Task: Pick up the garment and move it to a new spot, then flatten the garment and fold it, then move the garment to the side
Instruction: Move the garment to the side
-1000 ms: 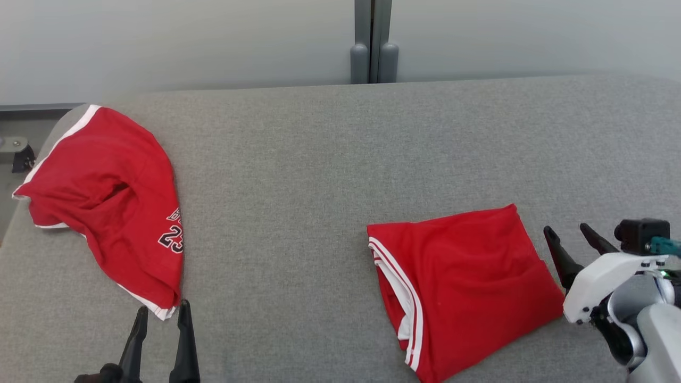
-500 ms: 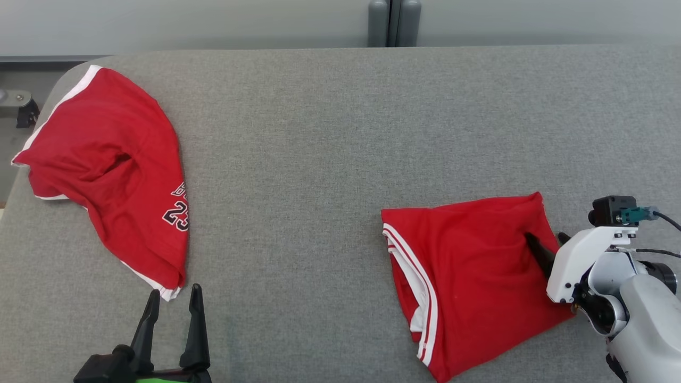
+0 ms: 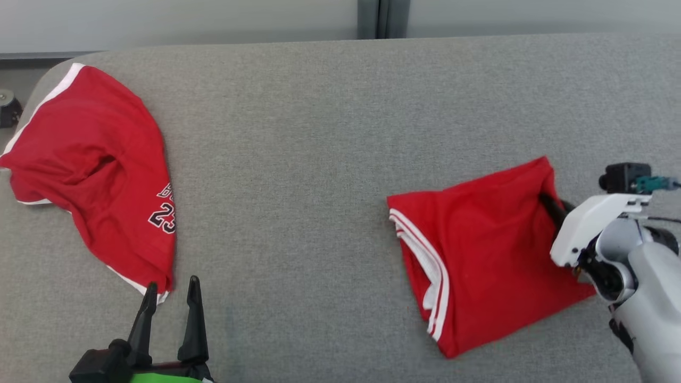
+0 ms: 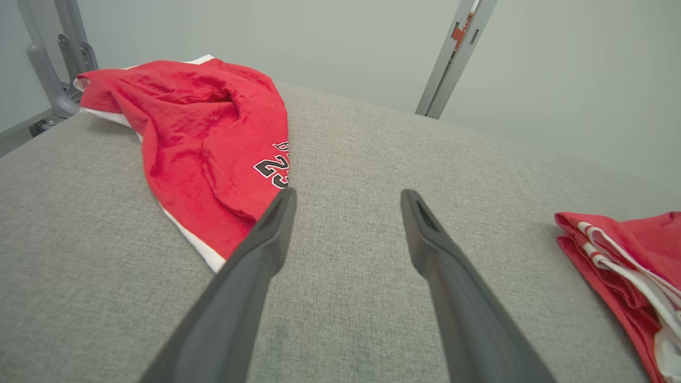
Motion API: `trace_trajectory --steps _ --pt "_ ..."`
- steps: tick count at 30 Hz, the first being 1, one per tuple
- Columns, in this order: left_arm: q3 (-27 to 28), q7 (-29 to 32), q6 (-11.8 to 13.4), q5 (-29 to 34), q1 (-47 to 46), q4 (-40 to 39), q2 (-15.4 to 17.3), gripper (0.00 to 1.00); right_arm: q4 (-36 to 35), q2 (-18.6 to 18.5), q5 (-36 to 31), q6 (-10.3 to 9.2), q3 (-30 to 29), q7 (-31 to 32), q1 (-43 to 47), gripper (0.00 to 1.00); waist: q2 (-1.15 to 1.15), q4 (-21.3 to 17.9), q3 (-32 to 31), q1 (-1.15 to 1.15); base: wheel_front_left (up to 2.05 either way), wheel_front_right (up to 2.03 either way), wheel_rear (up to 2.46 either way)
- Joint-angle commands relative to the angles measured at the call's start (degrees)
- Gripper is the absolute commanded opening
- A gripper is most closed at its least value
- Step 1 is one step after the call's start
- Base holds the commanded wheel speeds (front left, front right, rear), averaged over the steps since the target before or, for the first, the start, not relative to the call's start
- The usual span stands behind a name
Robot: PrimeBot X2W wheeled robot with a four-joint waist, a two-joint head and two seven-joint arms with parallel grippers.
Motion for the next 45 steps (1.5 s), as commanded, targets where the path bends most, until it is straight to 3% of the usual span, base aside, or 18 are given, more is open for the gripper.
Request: trace_trajectory --steps 1,6,14,23,35,36,37,41,45 --pt "0.1 -0.1 -0.2 0.7 -0.6 -0.4 0.1 1.00 -0.5 -1.3 -0.4 -0.13 -0.9 -1.4 -2.0 0.00 0.00 -2.4 2.0 0.00 0.00 0.00 0.00" --pt "-0.8 -0.2 -0.2 1.7 -4.4 -2.4 0.3 1.00 -1.6 -3.4 -3.6 -0.11 -3.9 -4.3 -8.4 0.00 0.00 -6.5 9.2 0.00 0.00 0.00 0.00" --pt "-3.9 -0.2 -0.2 1.9 -10.7 -5.6 5.7 1.00 -0.2 -4.7 -9.6 -0.11 -13.1 -6.6 -18.1 0.00 0.00 -10.5 20.5 0.00 0.00 0.00 0.00" --pt "-3.4 -0.2 -0.2 1.8 -14.1 -8.3 9.1 1.00 4.7 -8.0 -19.9 -0.11 -25.8 -7.3 -26.9 0.00 0.00 -8.4 25.4 0.00 0.00 0.00 0.00" --pt "-0.3 -0.2 -0.2 1.7 -10.5 -9.6 8.4 1.00 6.6 -9.8 -35.7 -0.12 -37.6 -5.3 -33.9 0.00 0.00 -6.3 25.5 0.00 0.00 0.00 0.00" --pt "0.4 -0.2 -0.2 1.6 -10.5 -9.7 8.1 1.00 6.2 -9.7 -37.3 -0.12 -37.8 -5.4 -34.1 0.42 0.00 -6.3 25.5 0.00 0.00 0.00 0.00" --pt "1.0 -0.2 -0.2 1.5 -10.7 -9.9 7.8 1.00 6.0 -9.3 -38.3 -0.12 -38.7 -5.7 -34.5 1.00 0.00 -6.3 25.5 0.00 0.00 0.00 0.00" --pt "2.6 -0.2 -0.2 1.4 -11.1 -9.7 7.6 1.00 3.4 -7.7 -43.5 -0.12 -40.9 -9.9 -34.4 1.00 0.00 -6.8 24.4 0.00 0.00 0.00 0.00" --pt "4.2 -0.2 -0.2 1.2 -10.2 -8.9 6.7 1.00 0.8 -3.9 -43.1 -0.11 -39.0 -15.5 -33.0 1.00 0.00 -7.7 21.3 0.00 0.00 0.00 0.00"
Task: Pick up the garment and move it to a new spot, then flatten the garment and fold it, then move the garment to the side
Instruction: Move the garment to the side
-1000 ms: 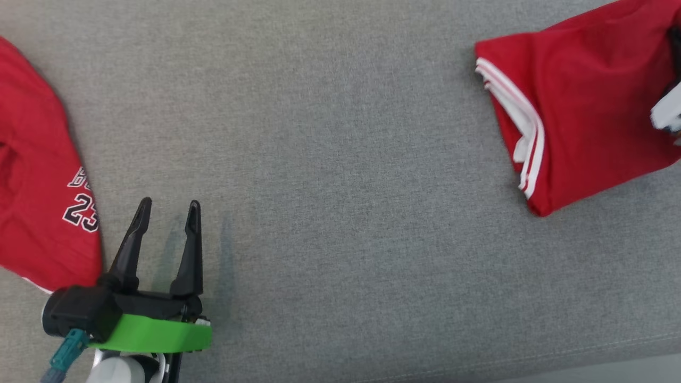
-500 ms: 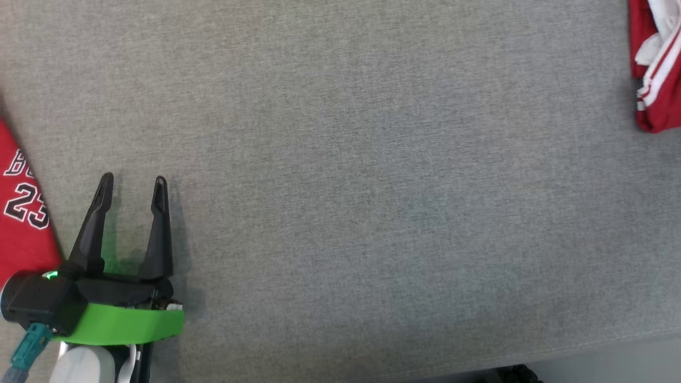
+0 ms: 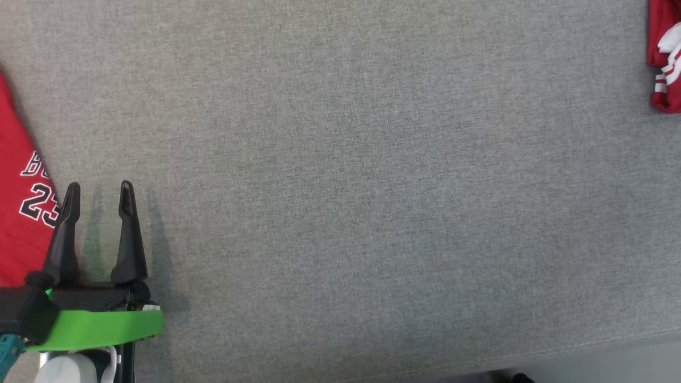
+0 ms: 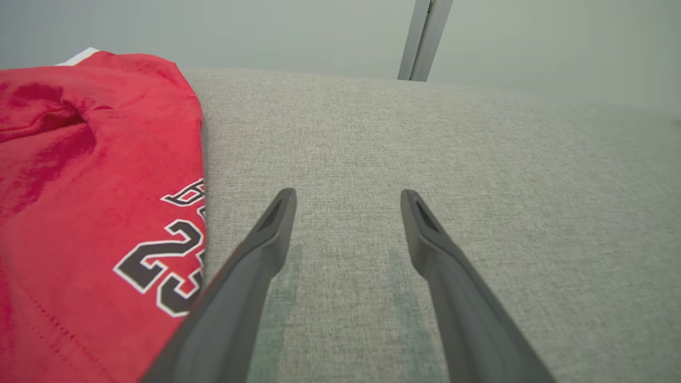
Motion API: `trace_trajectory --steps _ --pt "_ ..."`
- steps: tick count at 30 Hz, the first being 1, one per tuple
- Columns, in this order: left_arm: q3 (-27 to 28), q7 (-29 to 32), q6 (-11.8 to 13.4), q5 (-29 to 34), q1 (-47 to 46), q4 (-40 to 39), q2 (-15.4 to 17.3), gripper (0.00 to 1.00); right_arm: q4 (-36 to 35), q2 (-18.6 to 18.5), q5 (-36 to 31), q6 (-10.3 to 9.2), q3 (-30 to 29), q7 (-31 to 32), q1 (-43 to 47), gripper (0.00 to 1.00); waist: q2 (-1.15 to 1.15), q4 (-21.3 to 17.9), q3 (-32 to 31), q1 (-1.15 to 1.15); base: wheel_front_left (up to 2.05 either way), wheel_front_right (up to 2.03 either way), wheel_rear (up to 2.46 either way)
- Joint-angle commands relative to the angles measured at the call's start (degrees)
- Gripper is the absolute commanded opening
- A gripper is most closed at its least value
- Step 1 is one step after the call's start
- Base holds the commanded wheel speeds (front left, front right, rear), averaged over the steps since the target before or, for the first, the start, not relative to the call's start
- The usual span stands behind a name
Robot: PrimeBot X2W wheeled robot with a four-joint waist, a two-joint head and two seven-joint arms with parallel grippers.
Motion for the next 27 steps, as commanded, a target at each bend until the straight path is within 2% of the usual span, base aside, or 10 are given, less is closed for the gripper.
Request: trace_trajectory --steps 1,7,14,20,27 --pt "0.6 -0.1 -0.2 -0.5 0.7 0.4 -0.4 1.00 -1.0 0.7 0.9 -0.13 0.5 -1.5 1.2 1.00 0.00 -0.9 -2.6 0.00 0.00 0.00 0.00" --pt "1.3 -0.1 -0.2 -0.5 2.4 2.6 -2.7 1.00 -6.8 5.2 2.2 -0.12 7.0 -8.0 10.0 1.00 0.00 -0.6 -10.4 0.00 0.00 0.00 0.00" --pt "2.5 -0.1 -0.2 -0.1 5.7 4.2 -5.4 1.00 -14.5 10.5 3.8 -0.12 12.0 -12.2 27.9 1.00 0.00 1.9 -20.2 0.00 0.00 0.00 0.00" --pt "3.7 -0.1 -0.2 1.0 9.9 4.7 -6.4 1.00 -21.0 15.5 4.4 -0.12 15.8 -13.8 43.0 1.00 0.00 3.5 -26.5 0.00 0.00 0.00 0.00" --pt "4.7 -0.1 -0.2 1.9 14.1 4.8 -6.7 1.00 -25.7 18.3 7.5 -0.11 20.9 -13.9 54.9 1.00 0.00 4.4 -31.6 0.00 0.00 0.00 0.00"
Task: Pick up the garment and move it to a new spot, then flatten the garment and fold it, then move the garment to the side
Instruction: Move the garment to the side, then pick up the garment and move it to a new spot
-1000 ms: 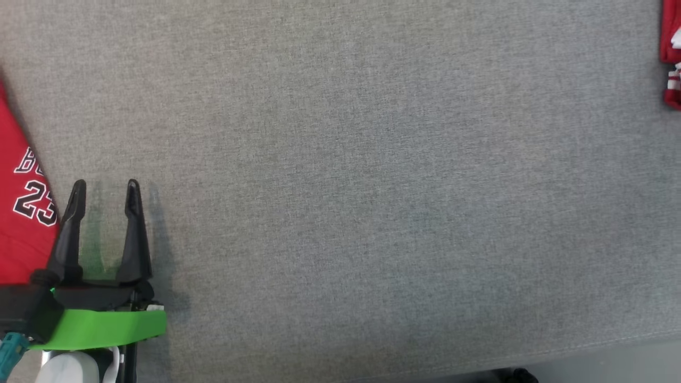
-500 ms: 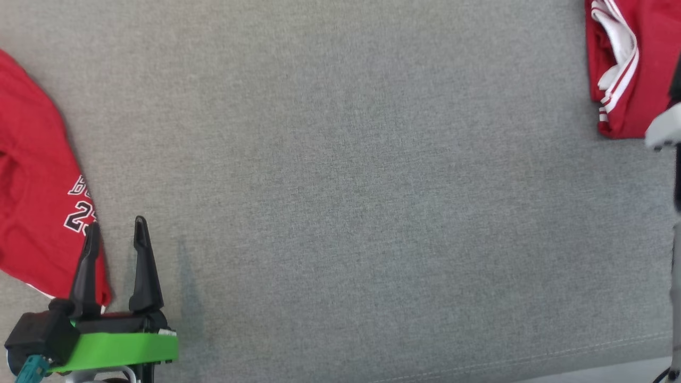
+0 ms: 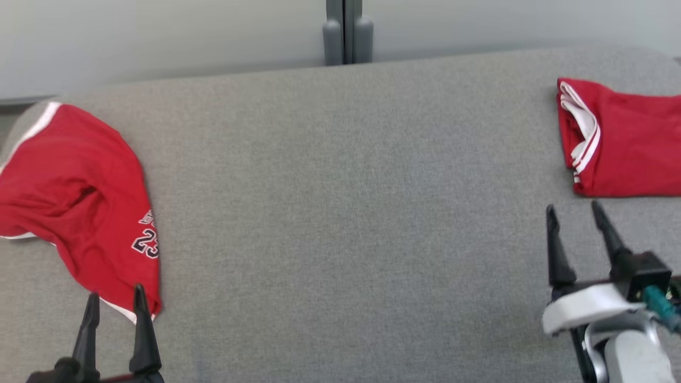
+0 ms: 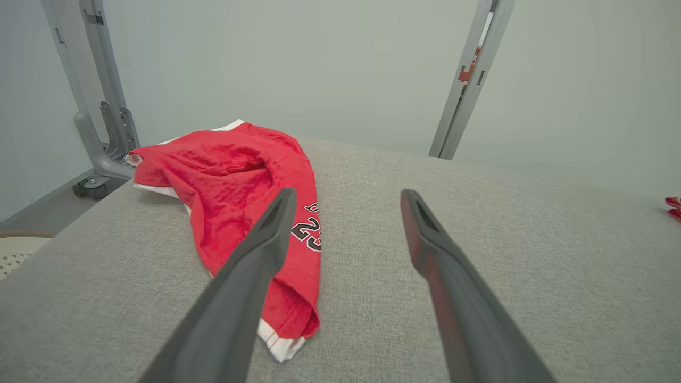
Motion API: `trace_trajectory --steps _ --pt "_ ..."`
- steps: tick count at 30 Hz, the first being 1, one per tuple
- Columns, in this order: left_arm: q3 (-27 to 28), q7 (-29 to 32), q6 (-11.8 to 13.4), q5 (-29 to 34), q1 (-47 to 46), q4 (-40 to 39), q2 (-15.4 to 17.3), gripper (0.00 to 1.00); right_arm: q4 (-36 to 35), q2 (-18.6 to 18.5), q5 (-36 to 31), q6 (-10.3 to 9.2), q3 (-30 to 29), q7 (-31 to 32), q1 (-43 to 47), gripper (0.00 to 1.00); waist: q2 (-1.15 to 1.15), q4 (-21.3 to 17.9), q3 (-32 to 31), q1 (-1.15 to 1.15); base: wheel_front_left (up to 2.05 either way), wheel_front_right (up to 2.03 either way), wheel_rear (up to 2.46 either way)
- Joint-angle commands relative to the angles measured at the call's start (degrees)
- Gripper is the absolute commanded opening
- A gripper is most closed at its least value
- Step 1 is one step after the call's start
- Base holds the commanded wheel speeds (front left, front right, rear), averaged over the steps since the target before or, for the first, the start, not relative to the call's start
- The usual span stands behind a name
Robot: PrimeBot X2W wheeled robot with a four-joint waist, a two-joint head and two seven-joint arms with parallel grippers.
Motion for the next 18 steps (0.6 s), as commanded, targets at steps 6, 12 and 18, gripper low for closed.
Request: trace_trajectory --steps 6,12,18 --pt "-0.7 -0.1 -0.2 0.3 3.8 0.6 0.0 1.00 -1.5 1.2 1.2 -0.09 1.8 -0.2 7.5 1.00 0.00 2.3 -7.1 0.00 0.00 0.00 0.00" --pt "-1.9 -0.1 -0.2 0.8 4.4 1.1 0.0 1.00 -1.9 1.7 1.0 -0.09 2.0 -0.2 9.6 1.00 0.00 2.4 -7.5 0.00 0.00 0.00 0.00" --pt "-2.5 -0.1 -0.2 1.0 4.0 1.3 0.0 1.00 -1.5 1.8 2.4 -0.09 3.2 -0.2 9.9 1.00 0.00 2.4 -7.3 0.00 0.00 0.00 0.00"
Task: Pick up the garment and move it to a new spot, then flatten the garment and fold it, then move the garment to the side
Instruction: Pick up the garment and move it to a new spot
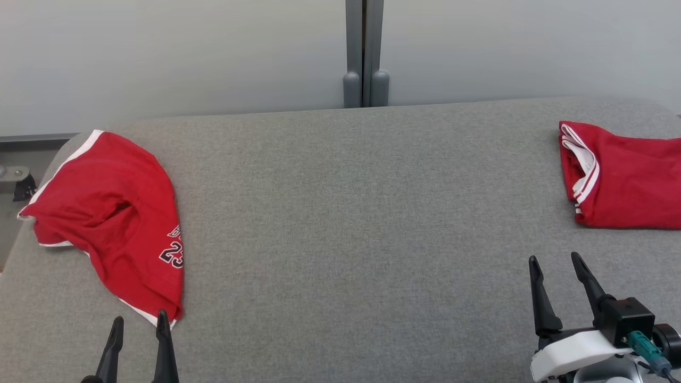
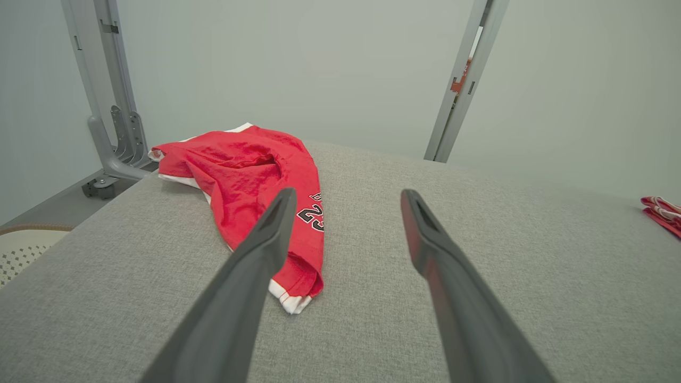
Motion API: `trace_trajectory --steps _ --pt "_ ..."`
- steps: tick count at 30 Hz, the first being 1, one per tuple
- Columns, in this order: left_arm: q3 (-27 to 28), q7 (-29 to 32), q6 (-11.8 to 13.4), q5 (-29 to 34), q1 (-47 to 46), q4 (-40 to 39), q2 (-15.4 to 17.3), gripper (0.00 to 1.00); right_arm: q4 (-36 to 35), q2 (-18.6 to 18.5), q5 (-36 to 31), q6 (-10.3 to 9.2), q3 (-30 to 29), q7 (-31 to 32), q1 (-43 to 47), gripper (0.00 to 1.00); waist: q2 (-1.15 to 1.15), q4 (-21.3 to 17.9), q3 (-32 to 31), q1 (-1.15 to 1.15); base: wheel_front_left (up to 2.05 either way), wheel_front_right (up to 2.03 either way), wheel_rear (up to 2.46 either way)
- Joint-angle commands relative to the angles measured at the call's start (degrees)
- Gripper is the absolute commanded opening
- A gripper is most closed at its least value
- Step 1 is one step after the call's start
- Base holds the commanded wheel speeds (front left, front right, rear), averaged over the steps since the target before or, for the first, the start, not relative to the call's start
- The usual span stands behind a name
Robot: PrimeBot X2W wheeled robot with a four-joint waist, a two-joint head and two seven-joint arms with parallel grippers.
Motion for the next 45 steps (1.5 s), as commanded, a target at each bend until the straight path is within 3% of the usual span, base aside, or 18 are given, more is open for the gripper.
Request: trace_trajectory --steps 1,7,16,21,28,34,38,45 --pt "0.0 -0.2 -0.2 0.4 -0.1 0.2 0.1 1.00 -0.1 0.0 0.3 -0.09 0.1 -0.2 0.8 1.00 0.00 0.1 0.0 0.00 0.00 0.00 0.00" --pt "-0.7 -0.2 -0.2 0.3 -1.1 0.3 0.0 1.00 -0.7 0.0 1.3 -0.09 0.7 -0.2 1.3 1.00 0.00 3.4 -0.1 0.00 0.00 0.00 0.00" --pt "-1.2 -0.2 -0.2 0.3 0.7 0.9 0.1 1.00 0.3 0.0 4.2 -0.09 4.5 -0.2 2.1 1.00 0.00 16.8 -1.9 0.00 0.00 0.00 0.00" --pt "0.5 -0.1 -0.2 0.1 3.3 0.9 0.1 1.00 1.1 -0.1 5.4 -0.09 8.1 -0.2 0.5 1.00 0.00 20.9 -2.5 0.00 0.00 0.00 0.00" --pt "0.3 -0.1 -0.2 -0.9 2.2 0.3 0.1 1.00 1.8 -0.1 4.2 -0.09 9.3 -0.2 -0.4 1.00 0.00 21.0 -0.4 0.00 0.00 0.00 0.00" --pt "-3.7 -0.1 -0.2 -3.5 -4.5 1.0 0.0 1.00 1.1 -0.1 0.7 -0.09 8.6 -0.2 -3.3 1.00 0.00 18.3 6.7 0.00 0.00 0.00 0.00" --pt "-9.4 -0.1 -0.2 -5.7 -14.3 8.5 0.9 1.00 0.2 -0.4 -2.9 -0.09 8.0 -0.2 -7.5 1.00 0.00 17.0 14.4 0.00 0.00 0.00 0.00" --pt "-18.4 1.6 -0.2 -17.3 -34.6 26.8 3.4 1.00 -0.3 -2.0 -6.2 -0.09 8.3 -0.2 -14.6 1.00 0.00 15.1 25.2 0.00 0.00 0.00 0.00"
